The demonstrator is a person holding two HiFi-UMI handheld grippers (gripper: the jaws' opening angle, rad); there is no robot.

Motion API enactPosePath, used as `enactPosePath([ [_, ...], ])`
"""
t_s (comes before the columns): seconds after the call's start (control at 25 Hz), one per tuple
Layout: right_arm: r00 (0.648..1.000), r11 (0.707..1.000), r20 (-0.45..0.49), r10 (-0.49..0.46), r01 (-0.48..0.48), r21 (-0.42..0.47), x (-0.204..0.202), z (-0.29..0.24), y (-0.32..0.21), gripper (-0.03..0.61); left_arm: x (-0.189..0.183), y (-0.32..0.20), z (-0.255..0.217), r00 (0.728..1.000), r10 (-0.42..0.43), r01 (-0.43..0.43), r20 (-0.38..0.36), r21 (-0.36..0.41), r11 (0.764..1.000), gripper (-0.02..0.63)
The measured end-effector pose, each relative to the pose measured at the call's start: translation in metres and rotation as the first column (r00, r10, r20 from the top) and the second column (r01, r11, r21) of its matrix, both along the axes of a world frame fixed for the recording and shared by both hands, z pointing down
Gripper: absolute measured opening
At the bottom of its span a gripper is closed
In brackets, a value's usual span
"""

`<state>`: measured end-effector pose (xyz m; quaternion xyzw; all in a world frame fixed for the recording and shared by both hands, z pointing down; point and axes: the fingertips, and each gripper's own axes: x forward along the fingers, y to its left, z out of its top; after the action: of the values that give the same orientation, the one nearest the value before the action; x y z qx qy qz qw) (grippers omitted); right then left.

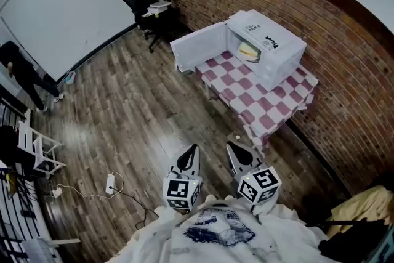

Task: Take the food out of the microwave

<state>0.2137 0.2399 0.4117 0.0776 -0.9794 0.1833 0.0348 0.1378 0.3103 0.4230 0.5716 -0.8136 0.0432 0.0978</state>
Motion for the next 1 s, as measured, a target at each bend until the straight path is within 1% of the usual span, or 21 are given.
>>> enactPosePath([
  [0.28, 0.999, 0.999, 0.002, -0.034, 0.034, -0.032, 0.01, 0.007, -0.008, 0.014, 0.013, -0.015, 0.01, 1.0, -0.006, 0.005, -0.021, -0.021, 1.0, 0.008],
  [0.64, 0.999, 0.998, -0.004, -0.046, 0.046, -0.049, 0.034, 0.018, -0.028, 0.014, 0.046, -0.035, 0.021, 1.0, 0.004, -0.005, -0.023, -0.042, 0.999, 0.008],
  [0.8, 0.999, 0.998, -0.004, -0.033, 0.033, -0.054, 0.038, 0.019, -0.034, 0.014, 0.045, -0.042, 0.017, 1.0, 0.008, -0.009, -0.008, -0.039, 0.999, 0.008],
  [1.0, 1.0, 0.999, -0.018, -0.02, 0.019, -0.051, 0.032, 0.025, -0.04, 0.015, 0.037, -0.048, 0.019, 1.0, 0.016, -0.016, 0.006, -0.03, 0.999, 0.008],
])
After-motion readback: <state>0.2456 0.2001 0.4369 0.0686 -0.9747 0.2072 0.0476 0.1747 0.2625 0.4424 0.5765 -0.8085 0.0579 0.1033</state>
